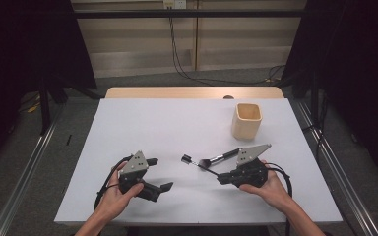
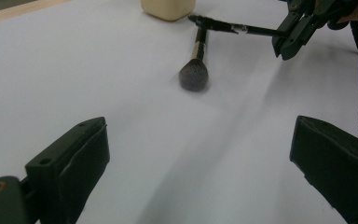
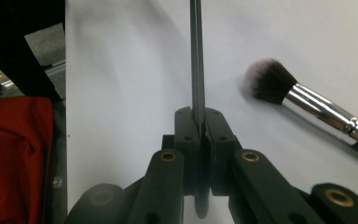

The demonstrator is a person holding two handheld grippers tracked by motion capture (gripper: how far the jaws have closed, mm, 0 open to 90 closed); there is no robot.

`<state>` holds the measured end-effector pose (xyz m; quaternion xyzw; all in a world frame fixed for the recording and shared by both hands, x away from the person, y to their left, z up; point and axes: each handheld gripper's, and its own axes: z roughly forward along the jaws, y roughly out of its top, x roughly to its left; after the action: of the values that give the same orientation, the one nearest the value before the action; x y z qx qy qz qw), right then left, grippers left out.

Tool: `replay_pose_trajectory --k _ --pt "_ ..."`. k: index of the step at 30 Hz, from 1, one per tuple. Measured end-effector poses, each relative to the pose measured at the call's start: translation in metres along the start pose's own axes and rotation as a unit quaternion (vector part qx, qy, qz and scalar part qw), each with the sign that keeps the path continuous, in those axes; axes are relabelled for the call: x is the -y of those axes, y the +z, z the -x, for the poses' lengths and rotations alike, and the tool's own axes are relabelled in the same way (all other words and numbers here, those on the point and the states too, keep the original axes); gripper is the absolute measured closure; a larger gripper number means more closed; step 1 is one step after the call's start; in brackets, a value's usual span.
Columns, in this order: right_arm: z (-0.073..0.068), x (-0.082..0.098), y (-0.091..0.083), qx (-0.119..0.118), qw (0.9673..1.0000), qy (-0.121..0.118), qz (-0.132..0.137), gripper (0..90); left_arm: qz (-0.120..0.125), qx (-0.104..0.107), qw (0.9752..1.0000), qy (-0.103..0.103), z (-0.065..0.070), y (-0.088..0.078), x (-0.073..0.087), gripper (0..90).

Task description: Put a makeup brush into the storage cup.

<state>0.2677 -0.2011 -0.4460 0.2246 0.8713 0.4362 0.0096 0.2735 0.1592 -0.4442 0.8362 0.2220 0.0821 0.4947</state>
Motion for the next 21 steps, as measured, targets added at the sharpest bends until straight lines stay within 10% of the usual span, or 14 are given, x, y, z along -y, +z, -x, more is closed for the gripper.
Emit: replay_pose_trajectory --k 21 --pt "-0.0083 0.0033 -0.0033 -0.002 0.9955 -0.008 0.094 85.8 0.037 -0.010 0.9990 -0.022 0.0044 -0.0015 0.0050 4.3"
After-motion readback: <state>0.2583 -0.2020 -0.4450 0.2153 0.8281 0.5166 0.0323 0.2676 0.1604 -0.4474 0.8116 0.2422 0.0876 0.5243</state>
